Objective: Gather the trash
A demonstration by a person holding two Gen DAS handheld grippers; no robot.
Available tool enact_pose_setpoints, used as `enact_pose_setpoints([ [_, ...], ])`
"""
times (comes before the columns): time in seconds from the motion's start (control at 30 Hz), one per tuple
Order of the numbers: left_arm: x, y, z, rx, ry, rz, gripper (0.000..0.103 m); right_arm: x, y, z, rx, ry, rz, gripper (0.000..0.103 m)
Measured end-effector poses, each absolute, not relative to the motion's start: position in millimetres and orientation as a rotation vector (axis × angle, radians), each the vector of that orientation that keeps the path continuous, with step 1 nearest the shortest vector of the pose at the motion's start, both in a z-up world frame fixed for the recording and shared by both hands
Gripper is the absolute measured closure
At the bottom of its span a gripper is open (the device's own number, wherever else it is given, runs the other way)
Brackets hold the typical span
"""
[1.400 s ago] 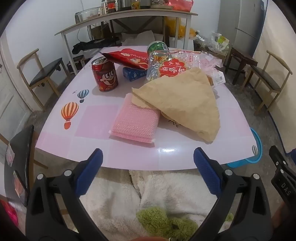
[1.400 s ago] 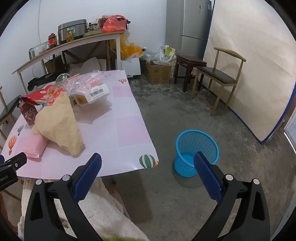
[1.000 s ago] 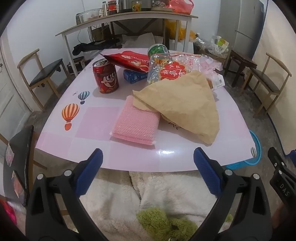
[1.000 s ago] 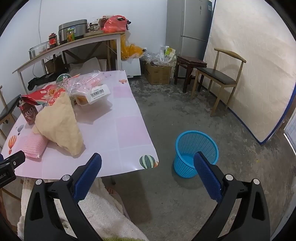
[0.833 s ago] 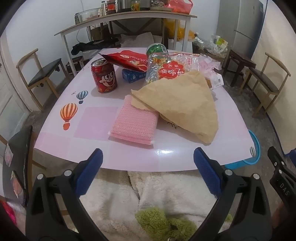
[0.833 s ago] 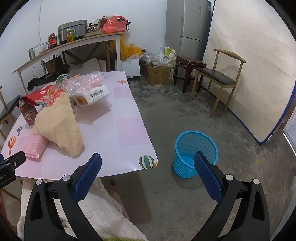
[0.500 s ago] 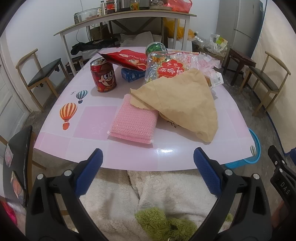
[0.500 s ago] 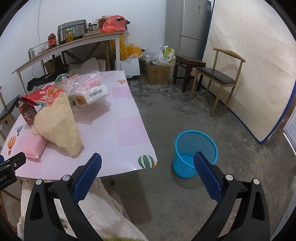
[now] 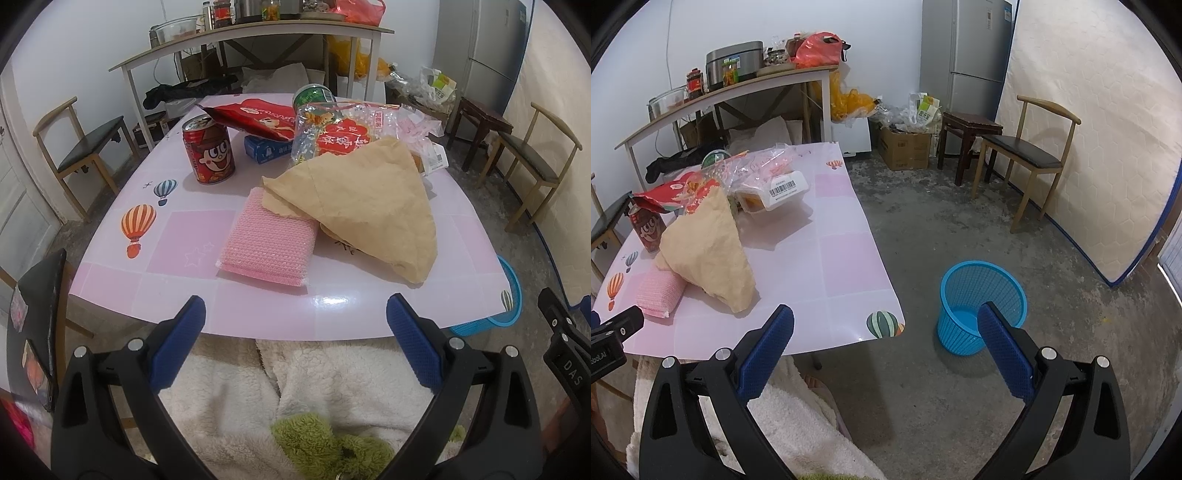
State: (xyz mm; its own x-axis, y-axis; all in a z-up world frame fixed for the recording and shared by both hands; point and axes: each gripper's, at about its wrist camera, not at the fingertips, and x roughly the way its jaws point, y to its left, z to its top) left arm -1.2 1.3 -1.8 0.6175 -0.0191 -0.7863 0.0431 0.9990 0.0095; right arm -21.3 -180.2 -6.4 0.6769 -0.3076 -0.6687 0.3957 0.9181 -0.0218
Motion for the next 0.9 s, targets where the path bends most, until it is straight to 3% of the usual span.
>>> enact_pose_setpoints([
  [0.9,0.5,9.5,-0.1,0.026,0.902,-0.02,0.009,-17.5,-174.3,-6.3,0.119,0.73,-0.373,0.006],
])
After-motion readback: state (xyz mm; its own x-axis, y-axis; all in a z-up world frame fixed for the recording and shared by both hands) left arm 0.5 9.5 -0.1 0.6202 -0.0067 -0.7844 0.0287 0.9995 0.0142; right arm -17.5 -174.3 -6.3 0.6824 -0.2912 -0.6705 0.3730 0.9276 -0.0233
